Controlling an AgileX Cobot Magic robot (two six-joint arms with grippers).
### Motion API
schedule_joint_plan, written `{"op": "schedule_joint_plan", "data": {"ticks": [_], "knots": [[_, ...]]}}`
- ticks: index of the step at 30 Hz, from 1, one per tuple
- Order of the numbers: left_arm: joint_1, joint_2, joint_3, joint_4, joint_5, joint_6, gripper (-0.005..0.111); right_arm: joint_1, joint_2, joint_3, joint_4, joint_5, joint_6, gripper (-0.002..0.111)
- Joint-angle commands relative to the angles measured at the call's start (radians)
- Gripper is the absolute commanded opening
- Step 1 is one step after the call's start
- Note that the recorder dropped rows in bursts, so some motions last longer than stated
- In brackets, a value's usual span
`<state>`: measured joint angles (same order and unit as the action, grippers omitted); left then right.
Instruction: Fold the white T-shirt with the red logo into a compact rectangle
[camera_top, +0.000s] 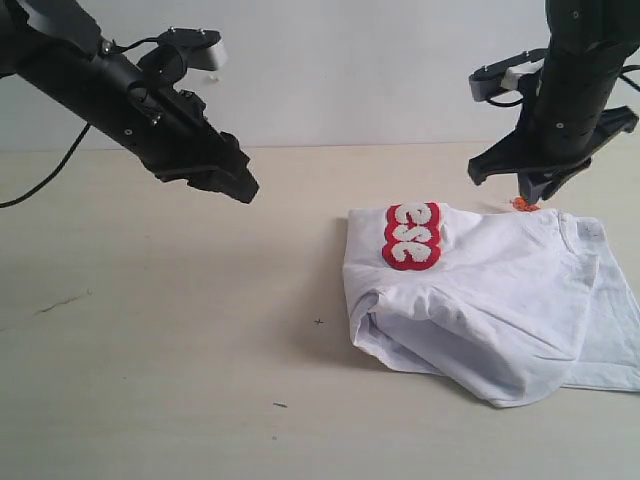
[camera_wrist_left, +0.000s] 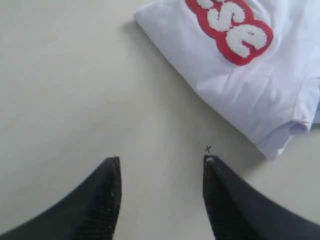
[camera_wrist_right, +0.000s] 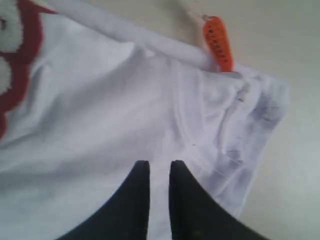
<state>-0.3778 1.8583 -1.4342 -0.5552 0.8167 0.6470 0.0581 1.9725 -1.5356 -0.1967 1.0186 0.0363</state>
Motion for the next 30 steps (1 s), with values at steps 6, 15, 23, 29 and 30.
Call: {"op": "schedule_joint_plan", "data": {"ticks": [6,15,23,29,30], "knots": [[-0.019,0.003,0.054,-0.113,-0.004,0.154,0.049,-0.001,0.121,0.083,0.047,-0.052,-0.036,0.0],[-0.224,0.164,0.071,-0.402,-0.219,0.61,0.0,-0.001,0.139,0.162,0.126,-0.022,-0.096,0.0],[-0.269,0.298,0.071,-0.39,-0.131,0.717,0.0,-0.001,0.135,0.159,0.249,-0.096,-0.216,0.0],[-0.273,0.303,0.071,-0.25,-0.087,0.7,0.0,-0.001,0.104,0.118,0.303,-0.079,-0.235,0.0],[-0.27,0.299,0.071,-0.236,-0.085,0.695,0.0,-0.001,0.09,0.116,0.348,-0.079,-0.258,0.0]]}}
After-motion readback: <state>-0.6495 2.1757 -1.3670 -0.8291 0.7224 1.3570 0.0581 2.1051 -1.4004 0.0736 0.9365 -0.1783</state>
